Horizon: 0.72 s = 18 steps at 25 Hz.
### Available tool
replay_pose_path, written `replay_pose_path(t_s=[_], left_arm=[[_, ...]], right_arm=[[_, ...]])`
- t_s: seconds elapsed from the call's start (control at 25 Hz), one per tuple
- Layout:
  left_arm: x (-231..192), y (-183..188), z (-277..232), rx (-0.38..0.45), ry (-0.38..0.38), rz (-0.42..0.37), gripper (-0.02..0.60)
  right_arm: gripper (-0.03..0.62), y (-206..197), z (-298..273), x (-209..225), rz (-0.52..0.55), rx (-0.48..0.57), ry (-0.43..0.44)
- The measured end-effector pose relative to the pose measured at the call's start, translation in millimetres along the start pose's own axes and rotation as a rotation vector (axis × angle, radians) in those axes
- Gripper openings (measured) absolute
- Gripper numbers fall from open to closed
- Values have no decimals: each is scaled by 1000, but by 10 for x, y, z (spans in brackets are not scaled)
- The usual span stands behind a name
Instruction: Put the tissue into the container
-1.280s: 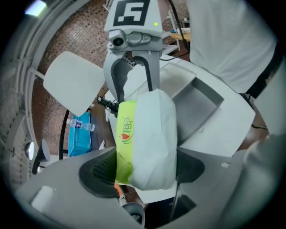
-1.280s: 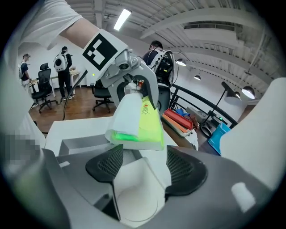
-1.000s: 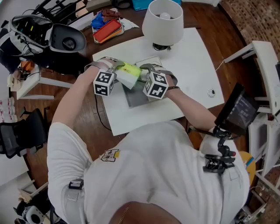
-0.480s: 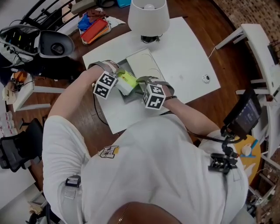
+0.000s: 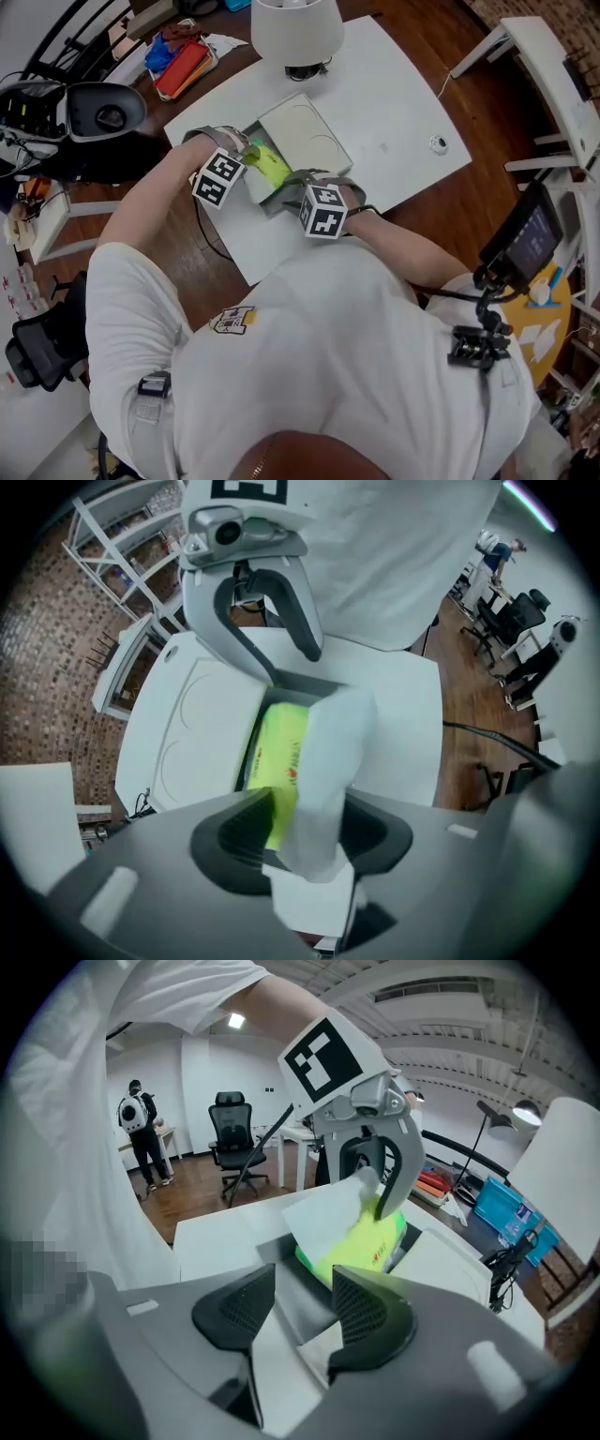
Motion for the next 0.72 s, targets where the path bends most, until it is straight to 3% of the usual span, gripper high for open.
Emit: replay_pose_path(t_s=[0.04,0.08,0.72], left_arm=[[-4,-8,7,1,3,-3,161],[-9,-23,-3,-1,4,-5,154],[-120,-75,-464,-23,-22,-10,133]], right_arm=[[181,4,-10,7,-4,3,-3],[173,6,-26,17,-9,3,-5],[167,-51,-161,115,-74,-30,-19]])
Point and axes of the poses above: the fingertips, and each gripper's own axes: z backward along the fingers, x to its right, y out of its top, the point moved 8 cm from there along z, backward along the fingers, and after that the axes turned 9 degrees about y, right-handed, at the moved point
